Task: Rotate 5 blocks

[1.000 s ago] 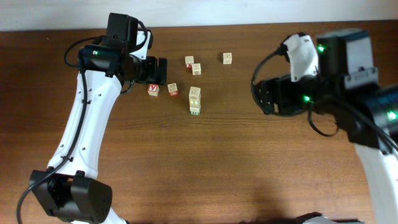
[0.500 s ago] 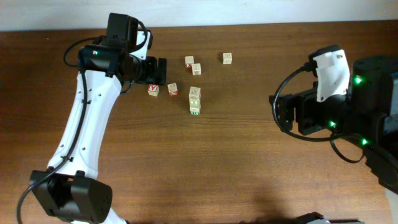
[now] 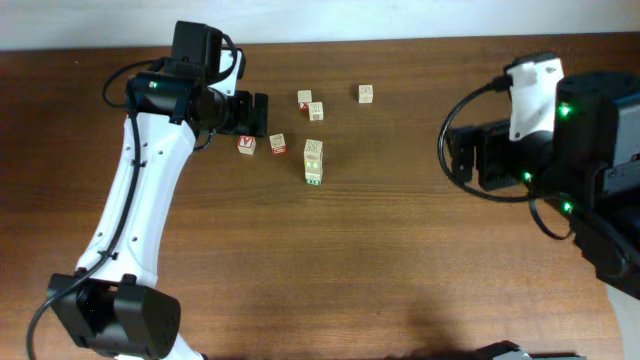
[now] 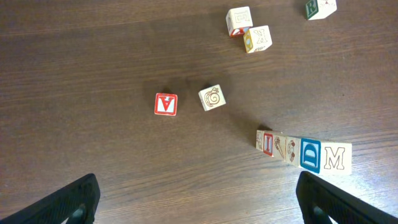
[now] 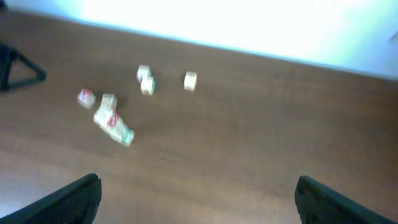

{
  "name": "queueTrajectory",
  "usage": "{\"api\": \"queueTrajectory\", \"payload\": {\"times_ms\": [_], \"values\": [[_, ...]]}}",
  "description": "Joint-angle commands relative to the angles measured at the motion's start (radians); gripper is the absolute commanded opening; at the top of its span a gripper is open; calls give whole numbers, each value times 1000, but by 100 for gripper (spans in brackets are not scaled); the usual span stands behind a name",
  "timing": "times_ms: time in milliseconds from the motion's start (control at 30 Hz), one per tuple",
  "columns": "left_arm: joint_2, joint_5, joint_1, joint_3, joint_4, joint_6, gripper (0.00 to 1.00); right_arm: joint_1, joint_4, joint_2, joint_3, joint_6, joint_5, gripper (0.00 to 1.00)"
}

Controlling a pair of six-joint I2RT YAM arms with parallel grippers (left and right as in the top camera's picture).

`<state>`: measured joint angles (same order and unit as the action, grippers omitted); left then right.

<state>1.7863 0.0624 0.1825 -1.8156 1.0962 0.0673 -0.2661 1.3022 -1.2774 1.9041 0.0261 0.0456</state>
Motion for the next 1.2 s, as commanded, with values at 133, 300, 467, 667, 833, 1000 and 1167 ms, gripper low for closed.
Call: {"api": "queueTrajectory", "payload": {"times_ms": [133,300,467,667,833,1000,1167], "values": [[-24,-10,-2,-19,0,-8,99,78,-303,148,-300,-78,-27,99],[-24,-10,-2,-19,0,-8,99,162,-550,335,-628,-105,-65,99],[-24,-11,-2,-19,0,-8,99,230,-734,547,-929,-106,-95,99],[-24,-11,-2,-19,0,-8,99,263,-1021,784,-1295,-105,-147,99],[-24,-11,-2,-19,0,-8,99,279,-1120,968,-1562,-105,-142,99],[-24,-11,-2,-19,0,-8,99,281,-1163,1138,-1749,-105,-148,99],[-24,-10,-2,-19,0,-8,99,280,-1164,1243,-1864,-105,-193,99]]}}
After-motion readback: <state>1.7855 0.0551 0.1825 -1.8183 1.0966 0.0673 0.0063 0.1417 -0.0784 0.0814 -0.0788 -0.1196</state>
